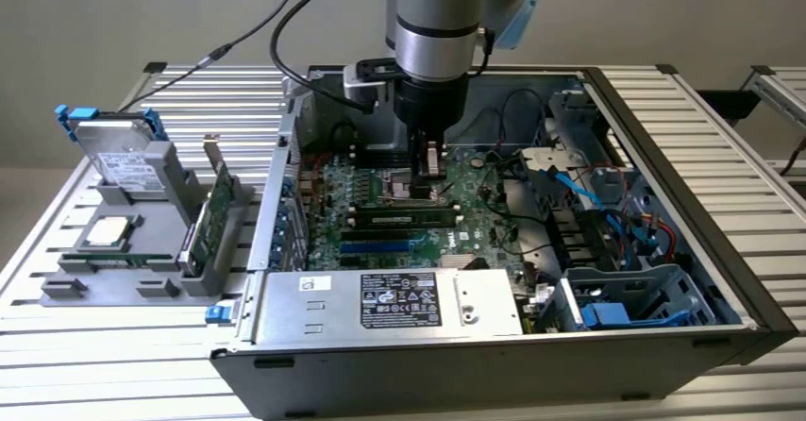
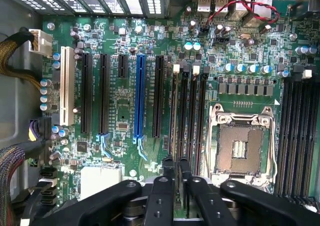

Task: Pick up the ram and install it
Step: 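Insert the ram into the slot, then press down the ram until it locks into place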

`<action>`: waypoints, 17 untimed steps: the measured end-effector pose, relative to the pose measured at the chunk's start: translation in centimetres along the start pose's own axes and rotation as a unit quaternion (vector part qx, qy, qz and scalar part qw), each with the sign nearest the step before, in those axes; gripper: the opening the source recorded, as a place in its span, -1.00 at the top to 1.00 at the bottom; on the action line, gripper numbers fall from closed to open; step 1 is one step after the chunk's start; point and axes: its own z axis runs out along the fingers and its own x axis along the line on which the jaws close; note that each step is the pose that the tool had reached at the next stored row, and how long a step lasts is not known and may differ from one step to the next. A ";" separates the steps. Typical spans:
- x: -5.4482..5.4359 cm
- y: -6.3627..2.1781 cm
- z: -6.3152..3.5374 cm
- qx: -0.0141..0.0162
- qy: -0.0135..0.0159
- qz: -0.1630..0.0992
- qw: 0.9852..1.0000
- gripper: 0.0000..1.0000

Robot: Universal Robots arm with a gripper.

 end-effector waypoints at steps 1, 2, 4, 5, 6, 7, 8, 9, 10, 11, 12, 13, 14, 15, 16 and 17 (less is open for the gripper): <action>0.0 0.00 0.00 0.000 0.000 0.000 1.000 0.80; 0.0 0.00 0.00 0.000 0.000 0.000 1.000 0.80; 0.0 0.00 0.00 0.000 0.000 0.000 1.000 0.80; 0.0 0.00 0.00 0.000 0.000 0.000 1.000 0.80; 0.0 0.00 0.00 0.000 0.000 0.000 1.000 0.80; 0.0 0.00 0.00 0.000 0.000 0.000 1.000 0.80; 0.0 0.00 0.00 0.000 0.000 0.000 1.000 0.80; 0.0 0.00 0.00 0.000 0.000 0.000 1.000 0.80; 0.0 0.00 0.00 0.000 0.000 0.000 1.000 0.80; 0.0 0.00 0.00 0.000 0.000 0.000 1.000 0.80; 0.0 0.00 0.00 0.000 0.000 0.000 1.000 0.80; 0.0 0.00 0.00 0.000 0.000 0.000 1.000 0.80; 0.0 0.00 0.00 0.000 0.000 0.000 1.000 0.80; 0.0 0.00 0.00 0.000 0.000 0.000 1.000 0.80; 0.0 0.00 0.00 0.000 0.000 0.000 1.000 0.80; 0.0 0.01 0.00 0.000 0.000 0.000 1.000 0.80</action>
